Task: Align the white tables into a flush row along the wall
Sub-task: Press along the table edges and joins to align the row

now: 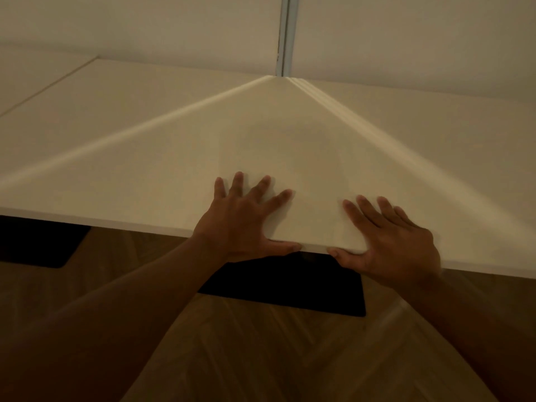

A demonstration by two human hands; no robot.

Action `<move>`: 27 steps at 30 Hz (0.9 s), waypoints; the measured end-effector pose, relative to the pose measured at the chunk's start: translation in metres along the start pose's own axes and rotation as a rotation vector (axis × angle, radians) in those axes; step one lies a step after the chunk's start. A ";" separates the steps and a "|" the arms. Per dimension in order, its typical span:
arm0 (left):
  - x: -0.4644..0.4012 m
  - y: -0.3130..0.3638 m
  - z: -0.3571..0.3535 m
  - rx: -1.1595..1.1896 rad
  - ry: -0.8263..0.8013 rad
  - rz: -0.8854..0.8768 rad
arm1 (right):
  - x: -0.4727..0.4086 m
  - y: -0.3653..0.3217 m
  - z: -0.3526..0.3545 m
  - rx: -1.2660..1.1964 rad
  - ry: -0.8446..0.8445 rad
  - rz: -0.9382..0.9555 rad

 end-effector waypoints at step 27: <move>-0.004 0.017 0.002 0.019 0.031 0.044 | 0.000 0.026 -0.015 0.059 0.228 0.051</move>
Point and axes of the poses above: each hand's wrist, its own x-axis away from the middle knuckle, its own z-axis out of the back of the hand, y = z × x, the point moved 3 cm from there along -x, towards the middle knuckle, and after that the axes turned 14 degrees about z, right-handed, at the moved point
